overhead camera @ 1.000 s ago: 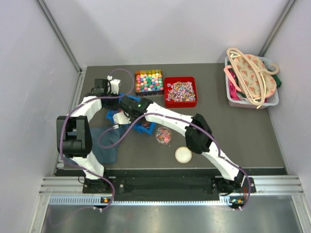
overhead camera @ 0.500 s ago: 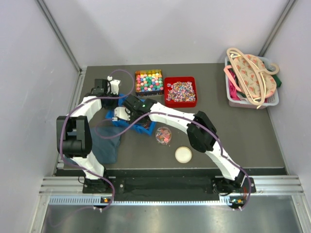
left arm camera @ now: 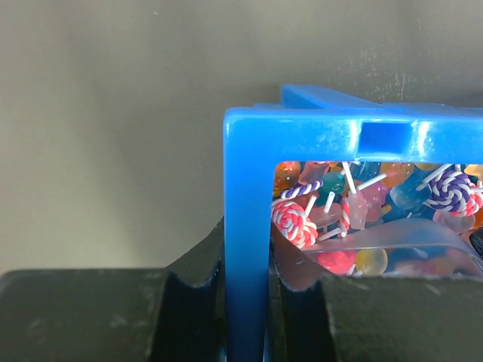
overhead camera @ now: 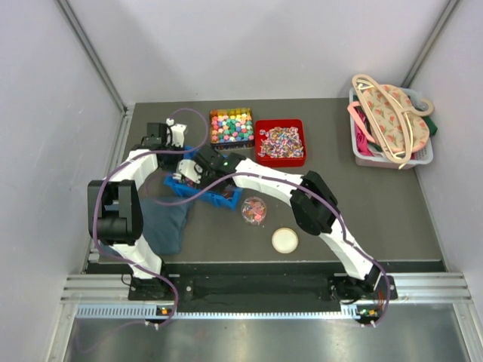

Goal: Pack the candies
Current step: Scoop the fake candies from the storage box, then place the fake candies in the packing bottle, then move the storage box to the center of the board, then place the spatula at the center of the board.

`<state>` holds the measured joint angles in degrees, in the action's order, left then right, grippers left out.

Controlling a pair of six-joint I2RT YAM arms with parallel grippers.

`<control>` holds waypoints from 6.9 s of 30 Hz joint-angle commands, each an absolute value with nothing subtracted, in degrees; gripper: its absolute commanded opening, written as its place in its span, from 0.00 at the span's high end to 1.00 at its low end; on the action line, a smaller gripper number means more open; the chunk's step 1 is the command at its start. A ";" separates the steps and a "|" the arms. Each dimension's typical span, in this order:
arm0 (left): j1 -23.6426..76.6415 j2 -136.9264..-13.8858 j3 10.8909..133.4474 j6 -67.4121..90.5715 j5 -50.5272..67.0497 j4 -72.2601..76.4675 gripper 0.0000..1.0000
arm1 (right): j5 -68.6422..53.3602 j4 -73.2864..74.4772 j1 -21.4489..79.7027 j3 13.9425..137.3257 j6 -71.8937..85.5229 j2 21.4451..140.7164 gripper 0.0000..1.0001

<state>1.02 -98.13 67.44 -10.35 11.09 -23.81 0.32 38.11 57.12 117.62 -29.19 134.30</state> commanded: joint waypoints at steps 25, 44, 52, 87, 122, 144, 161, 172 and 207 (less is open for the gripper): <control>0.79 -98.53 67.76 -8.00 12.39 -19.95 1.00 | -24.25 39.37 49.13 118.12 -20.65 123.67 1.00; 0.44 -99.58 68.11 -8.00 12.30 -19.78 1.00 | -21.71 40.43 46.50 109.70 -24.69 114.62 1.00; 0.44 -100.99 69.26 -7.91 11.96 -20.13 1.00 | -19.51 42.98 45.53 102.05 -29.35 106.88 1.00; -6.50 -103.54 73.65 -11.69 10.90 -22.15 1.00 | -2.47 52.55 43.42 72.42 -42.36 84.73 1.00; -6.59 -103.45 73.48 -11.43 11.34 -22.68 0.68 | 15.73 56.43 52.29 74.27 -48.08 86.57 1.00; -6.77 -104.06 75.15 -11.16 9.23 -23.29 0.62 | 17.49 57.66 54.40 75.32 -48.96 87.54 1.00; -8.09 -104.50 76.64 -11.51 8.52 -23.55 0.62 | 19.07 56.78 56.51 77.08 -49.48 90.09 1.00; -8.79 -103.27 76.55 -11.87 8.35 -23.20 0.55 | 21.70 55.64 55.37 77.52 -50.36 88.24 1.00; -11.95 -104.50 83.14 -15.82 10.81 -24.61 0.44 | 21.01 29.45 31.93 84.12 -24.36 94.49 1.00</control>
